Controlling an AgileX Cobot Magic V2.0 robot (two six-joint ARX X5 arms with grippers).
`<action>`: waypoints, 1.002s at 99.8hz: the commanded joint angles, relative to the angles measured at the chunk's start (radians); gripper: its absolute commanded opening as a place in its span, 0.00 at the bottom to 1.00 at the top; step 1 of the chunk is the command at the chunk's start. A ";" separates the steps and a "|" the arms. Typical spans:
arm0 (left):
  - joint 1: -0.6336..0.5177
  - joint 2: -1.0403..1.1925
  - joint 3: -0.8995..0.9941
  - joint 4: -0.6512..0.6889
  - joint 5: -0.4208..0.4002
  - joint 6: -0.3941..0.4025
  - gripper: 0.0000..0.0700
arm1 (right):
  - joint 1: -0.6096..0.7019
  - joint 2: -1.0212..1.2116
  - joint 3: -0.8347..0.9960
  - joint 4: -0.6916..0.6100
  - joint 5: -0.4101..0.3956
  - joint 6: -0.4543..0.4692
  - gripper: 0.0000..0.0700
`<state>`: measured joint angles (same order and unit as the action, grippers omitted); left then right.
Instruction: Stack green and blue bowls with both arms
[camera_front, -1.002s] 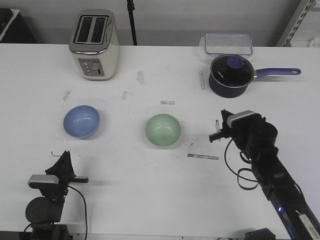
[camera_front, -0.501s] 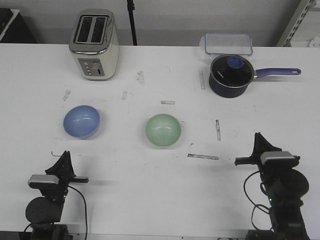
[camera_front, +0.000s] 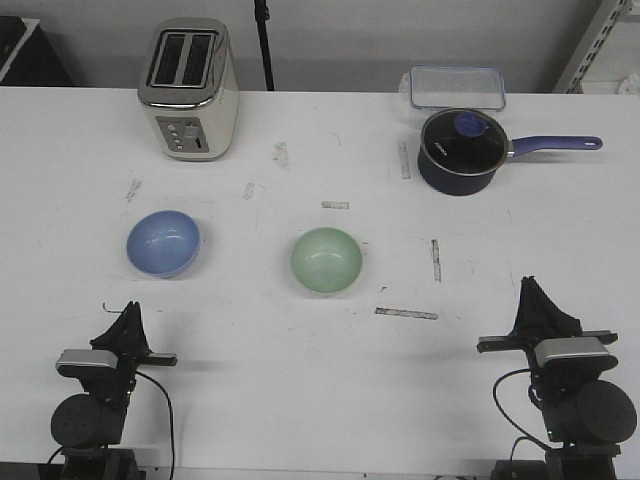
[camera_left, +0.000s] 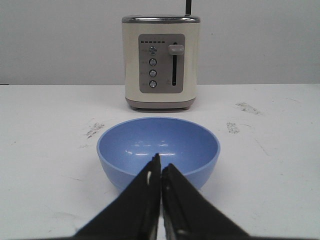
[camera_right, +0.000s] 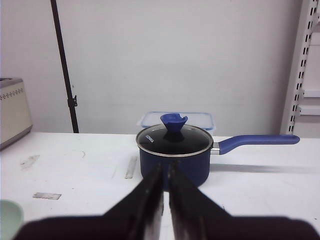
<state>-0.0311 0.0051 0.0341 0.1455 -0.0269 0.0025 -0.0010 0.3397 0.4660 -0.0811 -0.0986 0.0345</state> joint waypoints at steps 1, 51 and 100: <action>-0.002 -0.002 -0.022 0.013 0.000 0.009 0.00 | 0.000 0.000 0.003 0.006 0.001 0.014 0.01; -0.002 -0.002 -0.022 0.013 0.000 0.006 0.00 | 0.000 0.000 0.003 0.029 0.002 0.014 0.01; -0.002 0.007 0.065 0.030 0.000 -0.074 0.00 | 0.000 0.000 0.003 0.029 0.001 0.014 0.01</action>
<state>-0.0311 0.0082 0.0586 0.1558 -0.0269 -0.0635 -0.0010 0.3401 0.4660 -0.0654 -0.0986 0.0345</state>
